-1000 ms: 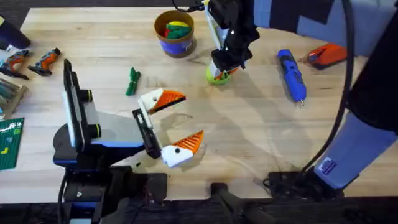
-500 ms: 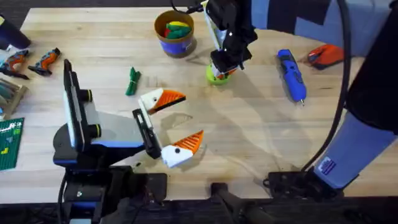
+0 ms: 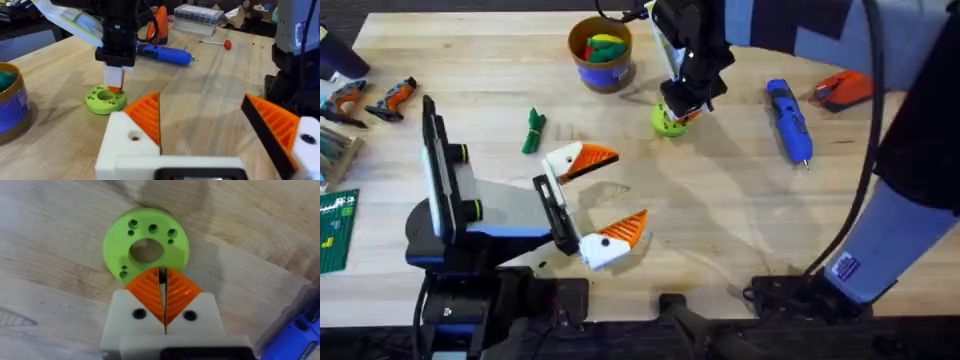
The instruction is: Pick up the gripper from the table and insert it into the empty holder that is missing its gripper. Then pick up a screw, insert it into the mounting hole, and use the screwdriver to tighten it. Finally, clean up the table by picking up the vegetable and placing it into the bucket.
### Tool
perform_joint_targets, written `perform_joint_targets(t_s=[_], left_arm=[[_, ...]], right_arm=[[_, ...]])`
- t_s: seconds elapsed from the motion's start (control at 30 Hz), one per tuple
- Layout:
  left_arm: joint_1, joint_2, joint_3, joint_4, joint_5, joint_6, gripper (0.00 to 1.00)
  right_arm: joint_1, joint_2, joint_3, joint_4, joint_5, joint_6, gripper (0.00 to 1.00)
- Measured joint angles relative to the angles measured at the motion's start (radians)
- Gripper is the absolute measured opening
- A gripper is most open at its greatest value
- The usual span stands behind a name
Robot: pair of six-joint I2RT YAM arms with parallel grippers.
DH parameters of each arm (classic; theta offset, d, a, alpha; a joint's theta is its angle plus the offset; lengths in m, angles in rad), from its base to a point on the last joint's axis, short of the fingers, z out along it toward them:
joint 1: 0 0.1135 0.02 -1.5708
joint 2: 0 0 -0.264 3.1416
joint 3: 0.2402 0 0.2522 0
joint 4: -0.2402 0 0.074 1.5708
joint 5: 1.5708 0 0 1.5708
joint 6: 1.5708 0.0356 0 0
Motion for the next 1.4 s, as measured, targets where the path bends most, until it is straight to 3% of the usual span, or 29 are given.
perform_joint_targets(t_s=[0.4, 0.83, 0.9, 0.93, 1.13, 1.4], left_arm=[[0.000, 0.000, 0.000, 0.000, 0.000, 0.000, 0.985], [0.000, 0.000, 0.000, 0.000, 0.000, 0.000, 0.985], [0.000, 0.000, 0.000, 0.000, 0.000, 0.000, 0.985], [0.000, 0.000, 0.000, 0.000, 0.000, 0.000, 0.985], [0.000, 0.000, 0.000, 0.000, 0.000, 0.000, 0.985], [0.000, 0.000, 0.000, 0.000, 0.000, 0.000, 0.986]], right_arm=[[0.000, -0.028, 0.082, -0.102, 0.006, 0.000, 0.007], [0.013, -0.130, 0.368, -0.321, 0.014, -0.028, 0.006], [0.037, -0.130, 0.415, -0.366, 0.015, -0.051, 0.006], [0.091, -0.130, 0.468, -0.399, 0.003, -0.099, 0.006], [0.238, -0.130, 0.572, -0.424, -0.085, -0.228, 0.006], [0.394, -0.130, 0.600, -0.494, -0.133, -0.350, 0.006]])
